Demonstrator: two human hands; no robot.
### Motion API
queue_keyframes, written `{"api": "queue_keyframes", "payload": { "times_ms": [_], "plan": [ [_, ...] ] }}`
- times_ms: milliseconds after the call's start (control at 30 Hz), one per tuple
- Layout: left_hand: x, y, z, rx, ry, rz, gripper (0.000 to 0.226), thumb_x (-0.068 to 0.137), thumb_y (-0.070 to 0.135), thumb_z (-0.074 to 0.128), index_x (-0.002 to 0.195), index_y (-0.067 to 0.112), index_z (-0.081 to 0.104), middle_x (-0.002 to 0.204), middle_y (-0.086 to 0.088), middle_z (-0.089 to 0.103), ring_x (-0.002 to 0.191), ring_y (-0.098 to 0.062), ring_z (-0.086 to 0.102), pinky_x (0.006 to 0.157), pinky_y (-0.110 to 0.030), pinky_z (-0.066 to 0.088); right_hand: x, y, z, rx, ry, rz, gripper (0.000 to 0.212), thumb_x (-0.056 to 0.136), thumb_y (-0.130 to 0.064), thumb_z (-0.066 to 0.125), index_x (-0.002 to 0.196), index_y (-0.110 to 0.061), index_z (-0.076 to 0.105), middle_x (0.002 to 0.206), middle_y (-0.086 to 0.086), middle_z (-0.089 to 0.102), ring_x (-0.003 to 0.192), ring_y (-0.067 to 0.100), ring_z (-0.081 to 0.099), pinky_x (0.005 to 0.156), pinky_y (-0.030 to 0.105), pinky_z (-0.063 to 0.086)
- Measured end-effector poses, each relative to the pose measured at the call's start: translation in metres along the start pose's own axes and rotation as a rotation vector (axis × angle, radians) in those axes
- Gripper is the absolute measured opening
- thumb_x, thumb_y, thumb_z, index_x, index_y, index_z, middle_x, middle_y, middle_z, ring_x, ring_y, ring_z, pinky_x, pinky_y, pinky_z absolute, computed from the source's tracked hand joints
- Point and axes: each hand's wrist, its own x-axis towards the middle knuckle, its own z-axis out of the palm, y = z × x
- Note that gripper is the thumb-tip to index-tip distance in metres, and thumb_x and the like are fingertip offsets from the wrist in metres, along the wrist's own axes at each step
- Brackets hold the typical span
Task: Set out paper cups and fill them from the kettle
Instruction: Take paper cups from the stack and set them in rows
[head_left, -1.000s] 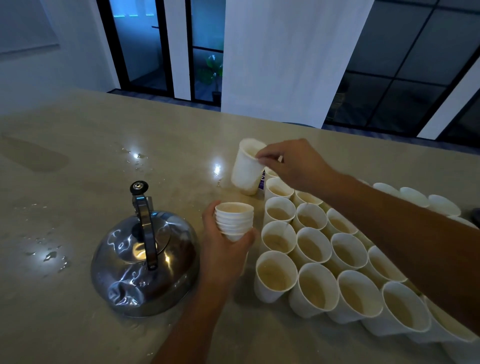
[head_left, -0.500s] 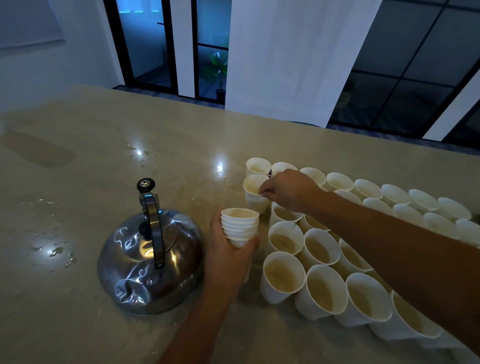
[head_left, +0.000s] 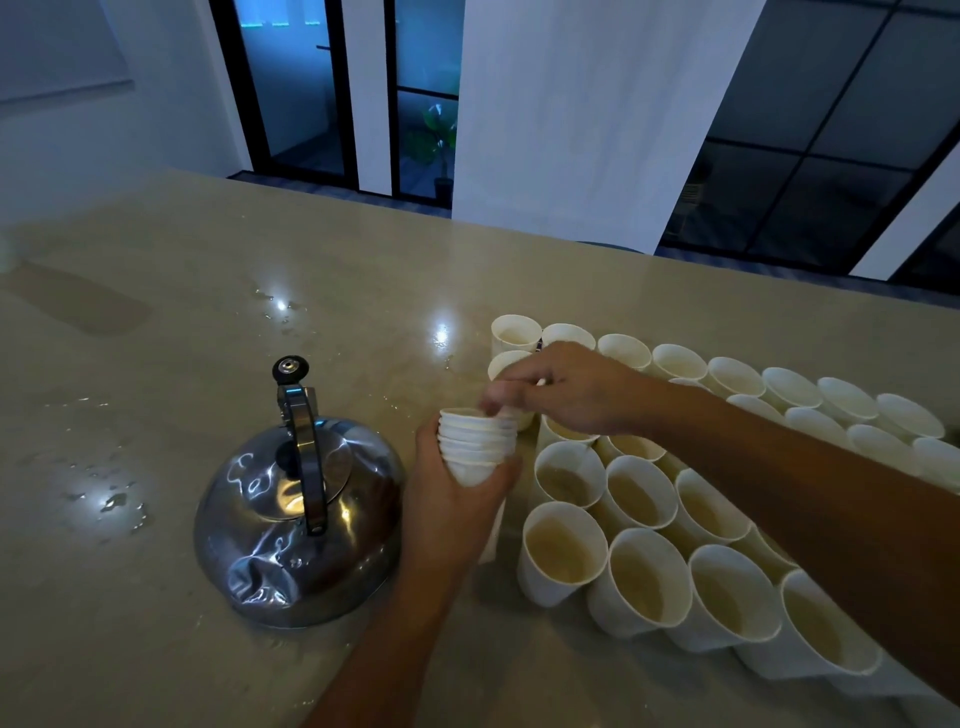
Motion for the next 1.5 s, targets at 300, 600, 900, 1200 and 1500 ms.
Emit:
{"api": "queue_keyframes", "payload": {
  "times_ms": [300,600,900,1200,1500],
  "plan": [
    [-0.009,0.008,-0.005,0.050,-0.033,0.050,0.056,0.075,0.030,0.082,0.116,0.033,0.045,0.096,0.013,0.061,0.082,0.006,0.060,0.059,-0.008,0.045,-0.018,-0.004,0.006,-0.131,-0.084,-0.080,0.024,0.101,-0.023,0.054,0.117,-0.020,0.071,0.098,-0.018,0.064,0.090,-0.007,0.056,0.082,0.010,0.041],
    [-0.009,0.012,-0.010,0.045,-0.044,0.051,0.061,0.074,0.032,0.083,0.121,0.034,0.043,0.101,0.014,0.060,0.085,0.000,0.062,0.066,-0.018,0.048,-0.017,-0.016,-0.002,-0.130,0.107,-0.079,0.023,0.102,-0.020,0.051,0.113,-0.015,0.071,0.101,-0.010,0.065,0.086,0.000,0.053,0.077,0.010,0.038],
    [-0.019,-0.008,-0.014,0.026,-0.018,0.046,0.079,0.071,0.022,0.087,0.129,0.035,0.035,0.108,0.026,0.052,0.098,0.012,0.054,0.071,-0.003,0.043,-0.014,-0.002,-0.022,-0.338,0.321,-0.037,0.026,0.096,-0.031,0.062,0.119,-0.025,0.072,0.114,-0.007,0.072,0.088,0.004,0.058,0.082,0.021,0.042],
    [-0.020,-0.020,-0.015,0.114,-0.059,0.088,0.096,0.067,0.016,0.090,0.136,0.038,0.027,0.118,0.015,0.052,0.107,0.003,0.054,0.081,-0.002,0.039,-0.001,0.026,0.017,-0.432,0.008,0.065,0.022,0.093,-0.029,0.066,0.113,-0.025,0.076,0.112,-0.008,0.073,0.085,0.006,0.063,0.086,0.023,0.052],
    [-0.019,-0.018,-0.015,0.172,-0.096,0.124,0.103,0.066,0.025,0.091,0.146,0.037,0.028,0.130,0.017,0.048,0.122,-0.006,0.048,0.098,-0.024,0.041,0.010,0.040,0.022,-0.476,-0.032,0.113,0.020,0.091,-0.028,0.070,0.109,-0.027,0.077,0.105,-0.008,0.075,0.087,0.009,0.065,0.089,0.027,0.054]
  ]
}}
